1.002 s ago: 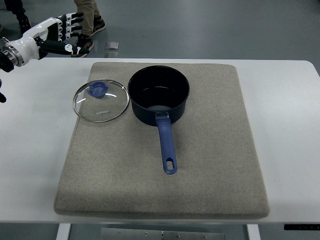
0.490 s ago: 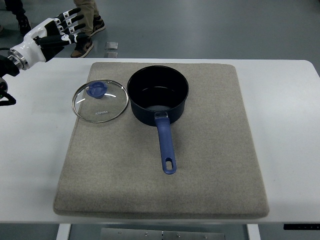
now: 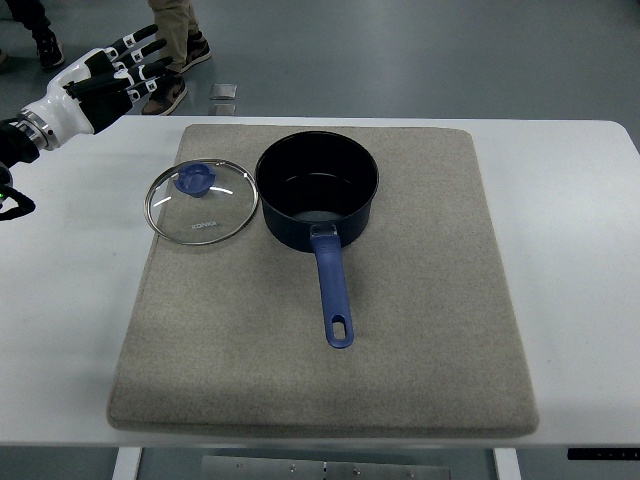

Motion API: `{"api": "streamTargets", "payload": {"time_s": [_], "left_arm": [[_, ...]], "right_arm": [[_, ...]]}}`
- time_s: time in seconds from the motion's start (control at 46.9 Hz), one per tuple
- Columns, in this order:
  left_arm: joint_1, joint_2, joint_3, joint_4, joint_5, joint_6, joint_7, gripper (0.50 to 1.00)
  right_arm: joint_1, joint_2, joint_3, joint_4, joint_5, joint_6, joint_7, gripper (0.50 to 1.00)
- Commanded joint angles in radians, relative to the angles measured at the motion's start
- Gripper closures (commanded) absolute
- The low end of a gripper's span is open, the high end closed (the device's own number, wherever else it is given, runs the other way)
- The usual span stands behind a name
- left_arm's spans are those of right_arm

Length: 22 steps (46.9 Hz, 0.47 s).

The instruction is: Open pot lid and place left with left hand

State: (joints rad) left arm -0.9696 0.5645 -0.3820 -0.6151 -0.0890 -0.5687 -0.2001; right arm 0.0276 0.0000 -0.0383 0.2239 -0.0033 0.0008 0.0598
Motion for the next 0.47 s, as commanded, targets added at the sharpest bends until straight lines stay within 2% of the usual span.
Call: {"api": "streamTargets", "payload": {"time_s": [0.0, 0.256, 0.448], "left_arm": [[0.000, 0.000, -0.002, 0.000, -0.027, 0.000, 0.043, 0.506], [0.002, 0.002, -0.003, 0.000, -0.219, -0.003, 0.148, 0.506], [0.002, 0.000, -0.002, -0.002, -0.276, -0.019, 0.166, 0.506]], "right_arm": [[-0.003, 0.000, 0.000, 0.000, 0.000, -0.001, 0.002, 0.583], [-0.006, 0.000, 0.000, 0.000, 0.005, -0.005, 0.012, 0.583], [-0.006, 0.000, 0.001, -0.001, 0.006, -0.010, 0.012, 0.583]]}}
